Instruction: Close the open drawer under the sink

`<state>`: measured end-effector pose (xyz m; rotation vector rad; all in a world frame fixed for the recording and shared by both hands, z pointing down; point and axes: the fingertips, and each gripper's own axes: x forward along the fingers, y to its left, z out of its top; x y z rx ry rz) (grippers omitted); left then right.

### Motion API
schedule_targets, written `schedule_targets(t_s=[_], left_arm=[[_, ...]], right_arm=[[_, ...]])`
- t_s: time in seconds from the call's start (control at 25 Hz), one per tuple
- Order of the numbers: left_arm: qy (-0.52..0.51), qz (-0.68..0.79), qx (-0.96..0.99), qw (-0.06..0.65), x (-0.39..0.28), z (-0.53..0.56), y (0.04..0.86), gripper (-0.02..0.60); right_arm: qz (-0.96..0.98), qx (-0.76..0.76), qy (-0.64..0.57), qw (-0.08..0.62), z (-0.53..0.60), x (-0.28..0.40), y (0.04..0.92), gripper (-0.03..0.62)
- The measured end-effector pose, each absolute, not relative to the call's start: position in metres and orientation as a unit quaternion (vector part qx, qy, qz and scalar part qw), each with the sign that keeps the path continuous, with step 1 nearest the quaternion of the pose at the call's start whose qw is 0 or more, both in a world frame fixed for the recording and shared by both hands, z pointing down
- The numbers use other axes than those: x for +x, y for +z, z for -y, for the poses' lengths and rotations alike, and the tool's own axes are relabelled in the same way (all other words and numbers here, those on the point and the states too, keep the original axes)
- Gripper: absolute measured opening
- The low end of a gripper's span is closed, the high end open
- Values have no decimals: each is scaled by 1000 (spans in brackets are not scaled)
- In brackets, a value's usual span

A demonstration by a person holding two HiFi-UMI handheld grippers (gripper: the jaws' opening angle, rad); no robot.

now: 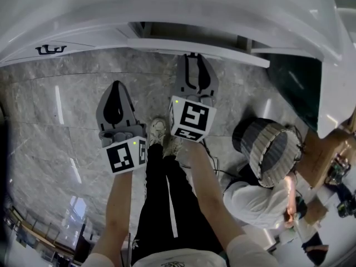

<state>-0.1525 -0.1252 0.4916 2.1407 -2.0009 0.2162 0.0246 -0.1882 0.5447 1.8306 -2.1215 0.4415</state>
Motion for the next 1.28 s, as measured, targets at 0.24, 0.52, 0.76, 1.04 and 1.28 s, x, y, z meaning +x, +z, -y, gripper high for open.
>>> schedule_targets(t_s=[0.24,0.52,0.76,1.04,1.28], left_arm=[[76,677,725,103,-154,129,494,12],[76,675,726,107,-154,129,499,12],[75,675,725,109,-157,129,499,12],[74,673,728,105,-155,135,499,12],[75,671,730,107,-153,134,502,12]], right_arm=[[742,635,151,153,194,25,545,146],[743,634,146,155,206,27,545,146],[745,632,141,159,214,25,545,146],[744,635,141,153,225,26,546,145],[745,636,140,148,226,26,545,144]])
